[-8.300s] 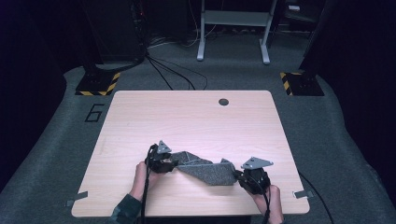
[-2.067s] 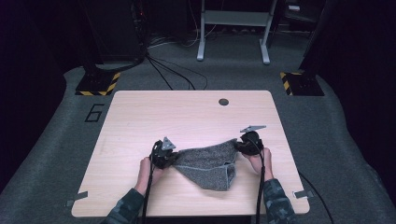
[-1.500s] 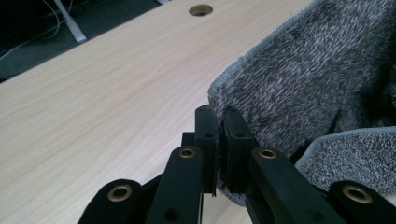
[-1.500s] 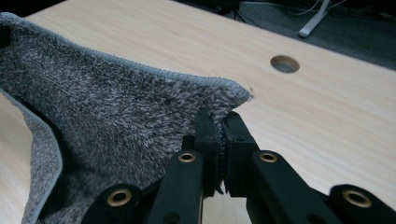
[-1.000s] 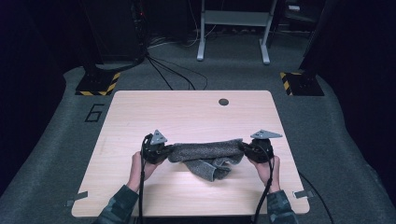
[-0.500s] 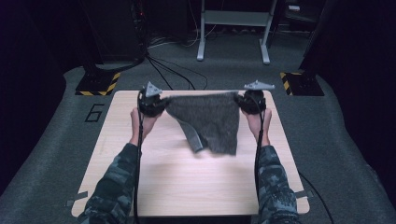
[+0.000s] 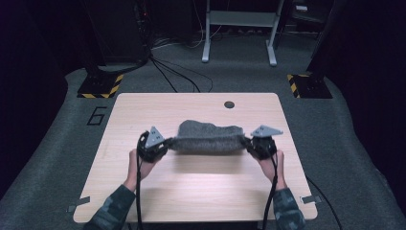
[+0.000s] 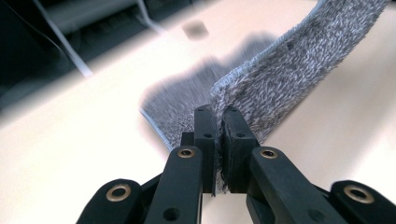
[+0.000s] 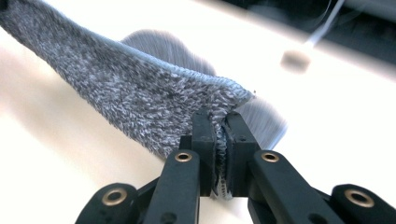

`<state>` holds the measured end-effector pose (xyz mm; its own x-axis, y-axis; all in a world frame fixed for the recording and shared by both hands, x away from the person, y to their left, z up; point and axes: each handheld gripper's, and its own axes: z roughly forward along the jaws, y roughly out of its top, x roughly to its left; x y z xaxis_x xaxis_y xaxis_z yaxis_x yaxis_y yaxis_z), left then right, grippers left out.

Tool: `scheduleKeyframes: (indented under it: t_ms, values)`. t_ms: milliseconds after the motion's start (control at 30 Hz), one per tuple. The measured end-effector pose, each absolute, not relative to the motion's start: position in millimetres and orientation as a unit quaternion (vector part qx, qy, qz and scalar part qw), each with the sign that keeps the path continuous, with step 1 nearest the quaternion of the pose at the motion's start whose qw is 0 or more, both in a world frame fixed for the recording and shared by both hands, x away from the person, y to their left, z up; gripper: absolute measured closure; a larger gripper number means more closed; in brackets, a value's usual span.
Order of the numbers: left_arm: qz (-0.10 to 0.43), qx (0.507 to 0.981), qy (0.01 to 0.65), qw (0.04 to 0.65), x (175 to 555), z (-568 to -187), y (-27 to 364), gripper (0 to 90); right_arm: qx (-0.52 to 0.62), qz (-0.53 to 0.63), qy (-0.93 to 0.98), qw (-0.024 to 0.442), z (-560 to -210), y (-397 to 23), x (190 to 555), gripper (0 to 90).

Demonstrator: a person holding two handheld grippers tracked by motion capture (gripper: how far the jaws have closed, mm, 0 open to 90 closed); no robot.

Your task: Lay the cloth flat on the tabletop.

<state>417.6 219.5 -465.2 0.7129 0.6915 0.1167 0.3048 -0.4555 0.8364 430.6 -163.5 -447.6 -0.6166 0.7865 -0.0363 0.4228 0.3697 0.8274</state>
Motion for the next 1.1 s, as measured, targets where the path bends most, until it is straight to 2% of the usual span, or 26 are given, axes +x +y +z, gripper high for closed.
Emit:
scheduleKeyframes:
  t_ms: [133,267,333,467,533,633,867,933,1100]
  values:
    - [0.194,0.832,0.309,0.418,404,-492,217,84.0,0.397,0.394,0.809,0.180,-490,-169,408,82.3]
    - [0.163,0.834,0.312,0.424,392,-500,219,77.0,0.410,0.395,0.806,0.162,-502,-176,391,75.6]
    - [0.144,0.838,0.315,0.422,385,-503,221,71.3,0.409,0.398,0.807,0.153,-502,-180,384,71.1]
    - [0.123,0.836,0.333,0.418,371,-503,231,52.2,0.421,0.405,0.798,0.148,-498,-193,370,62.7]
    - [0.129,0.834,0.337,0.418,365,-499,239,44.5,0.428,0.413,0.790,0.147,-495,-201,365,60.2]
    - [0.138,0.824,0.340,0.431,360,-492,250,37.8,0.439,0.416,0.782,0.152,-490,-211,362,53.7]
    - [0.166,0.819,0.350,0.424,378,-484,251,30.8,0.445,0.424,0.771,0.165,-475,-216,368,37.8]
    - [0.174,0.828,0.347,0.405,388,-487,244,29.8,0.445,0.411,0.778,0.166,-477,-209,374,33.9]
    - [0.155,0.840,0.356,0.378,408,-501,228,27.5,0.449,0.360,0.798,0.177,-495,-190,392,23.4]
